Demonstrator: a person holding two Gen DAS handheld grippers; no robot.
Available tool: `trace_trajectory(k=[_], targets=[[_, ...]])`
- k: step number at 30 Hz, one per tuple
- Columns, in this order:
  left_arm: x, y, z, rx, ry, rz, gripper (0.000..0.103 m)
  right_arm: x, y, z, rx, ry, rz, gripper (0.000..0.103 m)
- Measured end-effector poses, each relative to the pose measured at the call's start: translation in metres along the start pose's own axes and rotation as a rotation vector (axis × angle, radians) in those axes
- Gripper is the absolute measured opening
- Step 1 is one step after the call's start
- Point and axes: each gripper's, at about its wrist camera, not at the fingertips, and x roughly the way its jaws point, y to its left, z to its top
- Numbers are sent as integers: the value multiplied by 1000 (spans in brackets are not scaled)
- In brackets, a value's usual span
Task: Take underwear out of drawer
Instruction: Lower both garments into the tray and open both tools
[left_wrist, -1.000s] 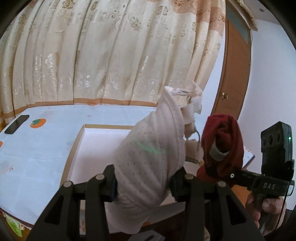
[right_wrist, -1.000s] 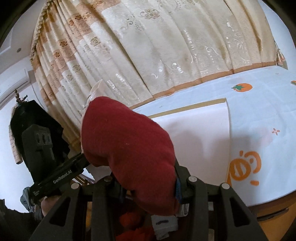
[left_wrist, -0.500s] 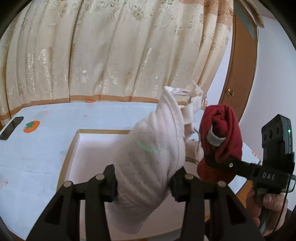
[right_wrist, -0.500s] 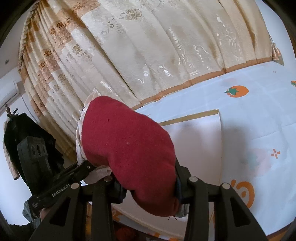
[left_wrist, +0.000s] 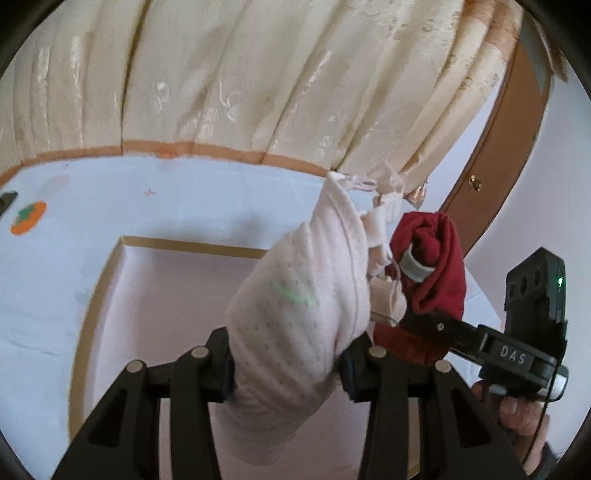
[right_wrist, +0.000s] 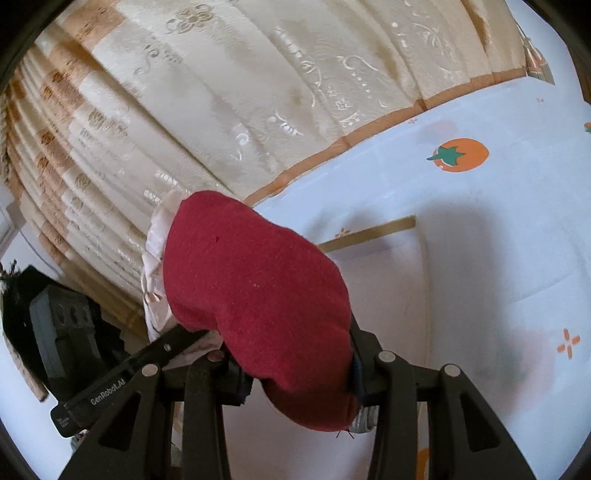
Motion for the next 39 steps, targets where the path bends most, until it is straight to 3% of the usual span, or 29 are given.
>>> trace_trajectory(k=[12, 18, 20, 25, 29, 30, 32, 39], targets=[[43, 7, 18, -115, 121, 2, 42, 26, -15, 27, 46, 49, -73, 44], [55, 2, 20, -106, 140, 18, 45, 36, -22, 32, 34, 80, -118, 44], [61, 1, 20, -97, 151, 37, 51, 39, -21, 34, 28, 83, -128, 45], [78, -1, 23, -76, 172, 55, 52, 44, -18, 38, -5, 81, -187, 52], [80, 0, 22, -83, 165, 61, 68, 46, -17, 38, -32, 75, -216, 60], [79, 1, 21, -84, 157, 60, 69, 46, -15, 38, -45, 72, -225, 70], [77, 0, 23, -69, 129, 63, 69, 44, -12, 39, -67, 55, -243, 73], [57, -9, 21, 25, 48, 70, 70, 15, -10, 42, -86, -40, -241, 75]])
